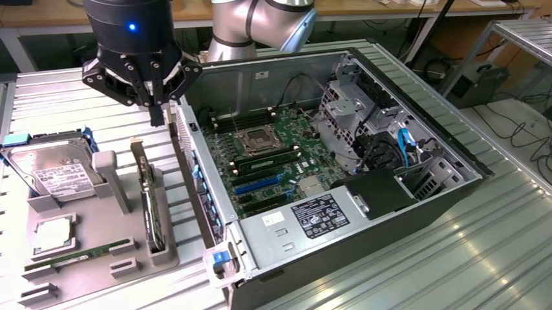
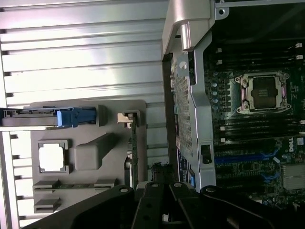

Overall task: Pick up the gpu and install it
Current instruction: 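Reach for the gpu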

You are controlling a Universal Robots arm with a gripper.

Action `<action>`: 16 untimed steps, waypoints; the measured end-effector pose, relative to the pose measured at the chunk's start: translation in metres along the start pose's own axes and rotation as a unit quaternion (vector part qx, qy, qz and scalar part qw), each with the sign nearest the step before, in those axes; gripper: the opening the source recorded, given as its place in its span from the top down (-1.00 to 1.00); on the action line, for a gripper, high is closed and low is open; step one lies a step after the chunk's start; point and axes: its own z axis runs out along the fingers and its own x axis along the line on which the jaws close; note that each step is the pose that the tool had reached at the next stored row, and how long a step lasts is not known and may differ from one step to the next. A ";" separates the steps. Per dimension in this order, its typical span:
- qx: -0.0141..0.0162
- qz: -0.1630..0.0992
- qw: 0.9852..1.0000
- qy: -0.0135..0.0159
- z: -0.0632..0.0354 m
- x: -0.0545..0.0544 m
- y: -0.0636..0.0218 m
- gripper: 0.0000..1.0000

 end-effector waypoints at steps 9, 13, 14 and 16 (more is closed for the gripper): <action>0.000 0.000 1.000 0.000 0.0004 0.000 -0.0039 0.79; 0.000 0.000 1.000 0.000 0.0004 0.000 -0.0061 0.79; 0.000 0.000 1.000 0.000 0.0005 0.000 -0.0067 0.79; 0.000 0.000 1.000 0.000 0.0006 -0.001 -0.0081 0.79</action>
